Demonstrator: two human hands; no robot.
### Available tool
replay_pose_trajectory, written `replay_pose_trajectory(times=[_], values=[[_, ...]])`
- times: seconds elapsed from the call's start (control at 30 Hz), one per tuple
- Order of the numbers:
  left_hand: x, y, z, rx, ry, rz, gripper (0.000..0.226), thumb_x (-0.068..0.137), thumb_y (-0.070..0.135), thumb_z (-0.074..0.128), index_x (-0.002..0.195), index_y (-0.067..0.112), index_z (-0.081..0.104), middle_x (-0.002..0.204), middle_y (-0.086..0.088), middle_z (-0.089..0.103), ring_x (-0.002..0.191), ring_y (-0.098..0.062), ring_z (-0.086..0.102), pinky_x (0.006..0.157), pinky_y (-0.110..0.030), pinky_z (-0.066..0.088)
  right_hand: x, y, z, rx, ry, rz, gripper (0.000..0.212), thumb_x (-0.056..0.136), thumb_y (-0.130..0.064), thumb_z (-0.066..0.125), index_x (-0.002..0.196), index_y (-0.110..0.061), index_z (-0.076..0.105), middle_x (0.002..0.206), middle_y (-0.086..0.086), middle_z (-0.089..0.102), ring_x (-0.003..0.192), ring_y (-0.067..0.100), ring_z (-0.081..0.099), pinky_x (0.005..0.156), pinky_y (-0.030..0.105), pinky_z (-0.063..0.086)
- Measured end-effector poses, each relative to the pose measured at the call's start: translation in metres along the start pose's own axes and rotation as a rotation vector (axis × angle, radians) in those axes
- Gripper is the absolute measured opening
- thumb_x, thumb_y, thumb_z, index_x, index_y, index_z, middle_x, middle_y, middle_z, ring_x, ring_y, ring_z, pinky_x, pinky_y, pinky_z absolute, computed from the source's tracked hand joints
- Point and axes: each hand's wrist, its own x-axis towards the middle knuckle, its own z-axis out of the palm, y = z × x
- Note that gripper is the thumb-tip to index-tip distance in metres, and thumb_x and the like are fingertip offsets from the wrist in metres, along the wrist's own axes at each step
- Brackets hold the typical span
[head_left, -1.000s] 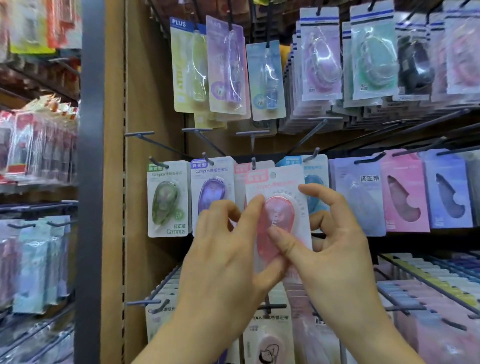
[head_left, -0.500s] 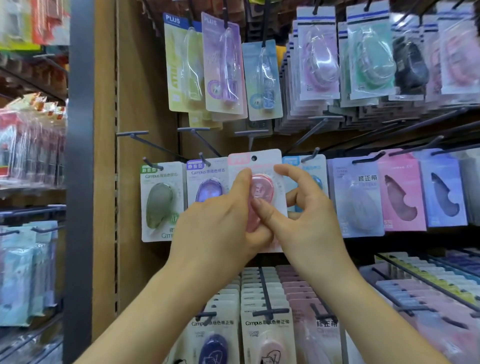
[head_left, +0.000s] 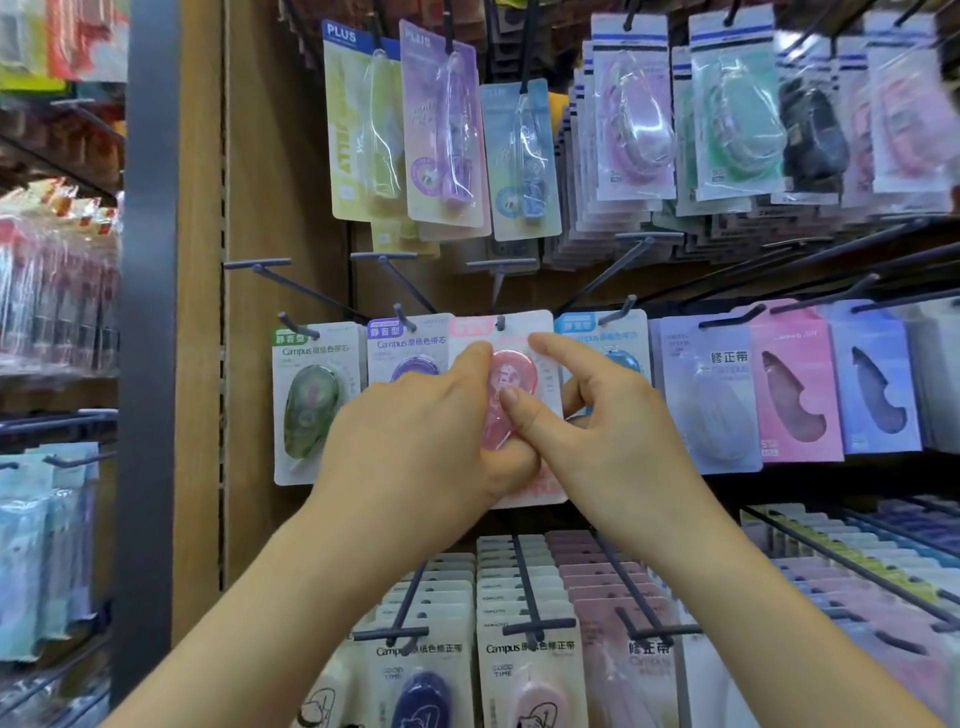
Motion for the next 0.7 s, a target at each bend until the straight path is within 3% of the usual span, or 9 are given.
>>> replay_pose_trajectory(times=[0.1,0.23,0.33,0.57,0.7], values=[[0.003,0.002,0.011,0.045,-0.044,-0.003,0.068,0.087,0.057,0.042,0.146,0.029,0.026,0.11,-0.004,0.067,0.103,-0.031,0.06,0.075,-0.034,0.045,0.001,0.001,-0.003,-0.164,-0.05,0.032,0.051,0.09,-0.043,0.061,0.139,-0.033,0.051,0.069,-0.019,0.042,0.081,0.005,0.049,0.075,0.019,0.037],[0.007,0.003,0.027,0.07,-0.102,-0.011,0.069,0.091,0.051,0.042,0.15,0.024,0.017,0.109,-0.007,0.067,0.101,-0.033,0.061,0.071,-0.034,0.042,-0.004,-0.003,-0.007,-0.422,-0.116,0.046,0.038,0.093,-0.045,0.051,0.131,-0.038,0.047,0.085,-0.006,0.065,0.092,0.024,0.06,0.08,0.036,0.048],[0.014,0.001,0.042,0.116,-0.141,-0.015,0.075,0.093,0.05,0.048,0.151,0.018,0.013,0.108,-0.01,0.066,0.1,-0.034,0.062,0.067,-0.033,0.037,-0.007,-0.004,-0.008,-0.626,-0.138,0.044,0.036,0.094,-0.047,0.044,0.128,-0.037,0.043,0.087,-0.002,0.068,0.094,0.027,0.061,0.079,0.04,0.052],[0.023,0.008,0.053,0.225,-0.211,0.017,0.071,0.095,0.027,0.052,0.149,0.006,0.011,0.108,-0.013,0.066,0.095,-0.035,0.065,0.063,-0.035,0.039,-0.014,-0.005,-0.007,-0.599,-0.156,0.075,0.033,0.092,-0.05,0.043,0.122,-0.037,0.049,0.078,-0.003,0.065,0.086,0.021,0.061,0.078,0.04,0.053],[0.025,0.005,0.055,0.323,-0.189,0.048,0.073,0.096,0.019,0.052,0.151,0.002,0.007,0.108,-0.012,0.067,0.093,-0.034,0.067,0.061,-0.035,0.038,-0.017,-0.001,-0.005,-0.593,-0.138,0.095,0.036,0.092,-0.046,0.047,0.126,-0.038,0.052,0.08,-0.004,0.066,0.092,0.022,0.061,0.083,0.04,0.051]])
